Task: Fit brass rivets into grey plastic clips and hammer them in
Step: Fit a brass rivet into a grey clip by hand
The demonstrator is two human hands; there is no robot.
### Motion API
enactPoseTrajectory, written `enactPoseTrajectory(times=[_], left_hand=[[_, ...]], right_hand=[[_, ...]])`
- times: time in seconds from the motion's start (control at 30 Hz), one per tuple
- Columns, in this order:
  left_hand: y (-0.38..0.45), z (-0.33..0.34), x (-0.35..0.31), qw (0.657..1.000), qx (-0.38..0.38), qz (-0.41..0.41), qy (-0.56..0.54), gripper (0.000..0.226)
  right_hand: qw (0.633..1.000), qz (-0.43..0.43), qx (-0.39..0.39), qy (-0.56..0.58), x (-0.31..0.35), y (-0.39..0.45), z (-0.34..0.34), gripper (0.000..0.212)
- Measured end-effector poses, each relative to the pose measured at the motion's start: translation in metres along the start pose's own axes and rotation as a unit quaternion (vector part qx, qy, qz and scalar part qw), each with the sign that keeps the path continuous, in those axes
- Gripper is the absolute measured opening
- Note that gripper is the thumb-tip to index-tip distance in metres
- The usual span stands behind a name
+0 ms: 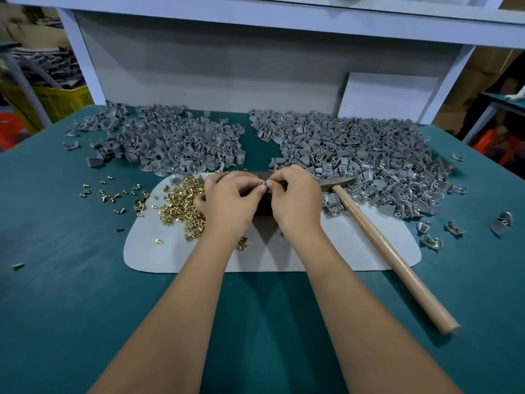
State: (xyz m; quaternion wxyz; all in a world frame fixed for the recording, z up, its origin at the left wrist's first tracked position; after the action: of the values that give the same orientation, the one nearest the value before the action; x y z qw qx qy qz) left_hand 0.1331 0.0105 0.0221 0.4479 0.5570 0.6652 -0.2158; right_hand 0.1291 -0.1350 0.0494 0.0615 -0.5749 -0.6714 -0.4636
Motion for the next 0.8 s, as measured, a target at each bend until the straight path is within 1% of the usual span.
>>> enactPoseTrajectory(times=[0.13,0.23,0.33,0.4,0.47,0.53,0.6,0.63,0.67,0.7,0.73,0.77,0.8], left_hand=[[0.000,-0.001,0.001,1.000,-0.006,0.001,0.002,0.008],[0.001,-0.001,0.001,1.000,-0.013,-0.001,0.010,0.008],[0.001,0.001,0.002,1.000,-0.004,0.000,0.015,0.009],[0.002,0.001,0.001,1.000,0.003,0.008,0.019,0.010],[0.002,0.000,-0.001,1.000,0.001,0.014,0.025,0.010],[0.002,-0.001,-0.001,0.999,-0.004,0.011,0.031,0.009],[0.001,0.000,-0.001,1.000,0.000,0.007,0.030,0.007],[0.000,0.001,0.000,1.000,0.003,0.005,0.029,0.008],[0.000,0.002,0.000,1.000,0.006,0.004,0.028,0.010],[0.000,0.003,0.000,1.000,0.008,0.003,0.028,0.010],[-0.001,0.003,0.000,1.000,0.009,0.002,0.029,0.010],[-0.001,0.004,0.000,1.000,0.010,0.002,0.029,0.010],[-0.001,0.004,0.000,1.000,0.010,0.003,0.029,0.010]], right_hand=[[1.000,-0.014,-0.018,-0.003,0.002,-0.002,0.000,0.011],[1.000,-0.018,-0.015,0.002,0.001,-0.002,0.000,0.011],[1.000,-0.011,-0.009,0.008,-0.001,-0.001,0.000,0.012],[1.000,-0.011,0.005,0.011,-0.001,0.000,0.000,0.011],[0.999,-0.011,0.037,0.010,0.001,0.002,0.000,0.010],[0.998,-0.008,0.066,0.011,0.001,0.004,-0.004,0.014],[0.998,0.006,0.055,-0.006,-0.005,0.003,-0.022,0.020],[0.999,0.018,0.034,-0.037,-0.011,0.003,-0.036,0.022],[0.995,0.031,0.008,-0.095,-0.018,0.000,-0.054,0.022],[0.983,0.040,-0.017,-0.177,-0.025,-0.003,-0.072,0.023],[0.963,0.049,-0.031,-0.263,-0.031,-0.008,-0.088,0.024],[0.943,0.068,-0.032,-0.325,-0.039,-0.014,-0.100,0.026],[0.928,0.103,-0.012,-0.358,-0.050,-0.021,-0.106,0.031]])
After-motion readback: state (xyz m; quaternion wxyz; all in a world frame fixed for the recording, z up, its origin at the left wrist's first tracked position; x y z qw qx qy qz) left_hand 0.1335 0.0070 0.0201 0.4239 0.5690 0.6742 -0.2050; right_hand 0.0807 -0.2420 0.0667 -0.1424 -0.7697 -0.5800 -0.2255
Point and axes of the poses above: each hand's wrist, its own y-axis towards the middle knuckle, its own z-axis out of the palm, x = y × z, the point moved 9 cm from there along y, towards the middle knuckle, and after that the axes turned 7 degrees about -z, right-handed, at the moved point
